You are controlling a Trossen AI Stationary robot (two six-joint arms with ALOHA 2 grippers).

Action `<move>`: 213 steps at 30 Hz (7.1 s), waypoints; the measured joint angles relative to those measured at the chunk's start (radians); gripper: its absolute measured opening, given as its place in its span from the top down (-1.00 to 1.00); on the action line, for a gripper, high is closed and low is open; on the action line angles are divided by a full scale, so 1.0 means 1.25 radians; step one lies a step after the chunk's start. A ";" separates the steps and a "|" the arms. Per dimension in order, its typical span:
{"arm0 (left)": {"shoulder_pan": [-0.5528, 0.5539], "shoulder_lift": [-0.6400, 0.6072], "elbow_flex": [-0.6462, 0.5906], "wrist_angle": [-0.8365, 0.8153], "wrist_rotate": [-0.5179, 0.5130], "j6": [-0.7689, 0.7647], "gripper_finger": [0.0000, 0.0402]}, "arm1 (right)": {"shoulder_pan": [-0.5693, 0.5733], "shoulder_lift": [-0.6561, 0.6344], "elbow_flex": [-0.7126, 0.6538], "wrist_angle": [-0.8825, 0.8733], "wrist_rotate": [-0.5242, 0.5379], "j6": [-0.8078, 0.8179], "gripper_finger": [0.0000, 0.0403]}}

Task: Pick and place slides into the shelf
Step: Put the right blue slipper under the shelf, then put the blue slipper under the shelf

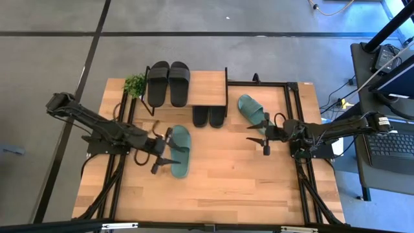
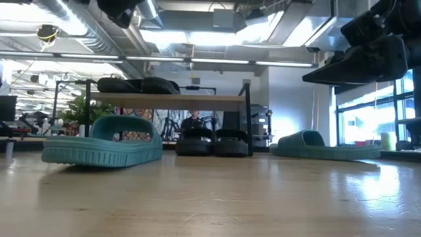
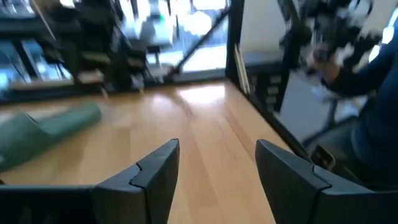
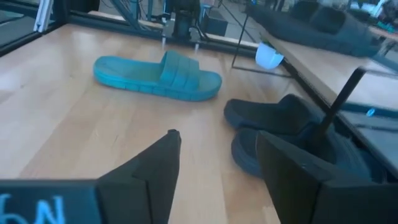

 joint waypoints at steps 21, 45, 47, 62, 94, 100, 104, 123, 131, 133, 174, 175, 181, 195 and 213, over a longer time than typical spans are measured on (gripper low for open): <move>-0.174 0.548 0.421 -0.446 -0.020 -0.548 -0.02 | 0.000 -0.005 0.000 -0.001 0.000 -0.036 -0.05; -0.177 0.609 0.421 -0.622 0.015 -0.634 -0.02 | 0.000 -0.005 0.000 0.009 0.000 -0.037 -0.05; -0.171 0.609 0.421 -0.627 0.015 -0.633 -0.02 | 0.000 -0.005 0.000 0.009 0.000 -0.037 -0.05; -0.079 0.609 0.421 -0.774 -0.098 -0.573 -0.02 | 0.000 -0.005 0.000 0.008 0.000 -0.038 -0.05; 0.336 0.608 0.420 -0.747 -0.197 -0.195 -0.02 | 0.000 -0.004 0.001 0.001 0.001 -0.042 -0.05; 0.381 0.608 0.420 -0.746 -0.197 -0.160 -0.02 | 0.000 -0.005 0.001 0.001 0.001 -0.044 -0.05; 0.396 0.608 0.420 -0.746 -0.195 -0.156 -0.02 | 0.000 -0.005 0.001 0.001 0.001 -0.044 -0.05; 0.399 0.608 0.420 -0.728 -0.227 -0.155 -0.02 | 0.000 -0.005 0.001 -0.001 0.001 -0.055 -0.05; 0.371 0.599 0.436 -0.751 -0.210 -0.138 -0.02 | 0.000 -0.005 0.001 -0.004 0.001 -0.055 -0.05; 0.357 0.579 0.444 -0.777 -0.201 -0.150 -0.02 | 0.000 -0.005 0.001 -0.004 0.001 -0.055 -0.05; 0.205 -0.545 -0.219 -0.260 -0.097 -0.014 -0.02 | -0.006 -0.007 0.002 0.036 0.194 0.006 -0.05; 0.205 -0.560 -0.230 -0.250 -0.092 -0.014 -0.02 | -0.006 -0.006 0.011 0.020 0.245 0.019 -0.05; 0.205 -0.618 -0.250 -0.247 -0.081 -0.015 -0.02 | -0.006 0.019 0.191 -0.250 0.327 -0.019 -0.05; 0.205 -0.619 -0.251 -0.285 -0.080 -0.012 -0.02 | -0.015 0.338 0.595 -0.930 0.361 -0.163 -0.05; 0.205 -0.619 -0.251 -0.311 -0.080 0.011 -0.02 | -0.182 0.590 0.519 -0.781 0.362 -0.310 -0.05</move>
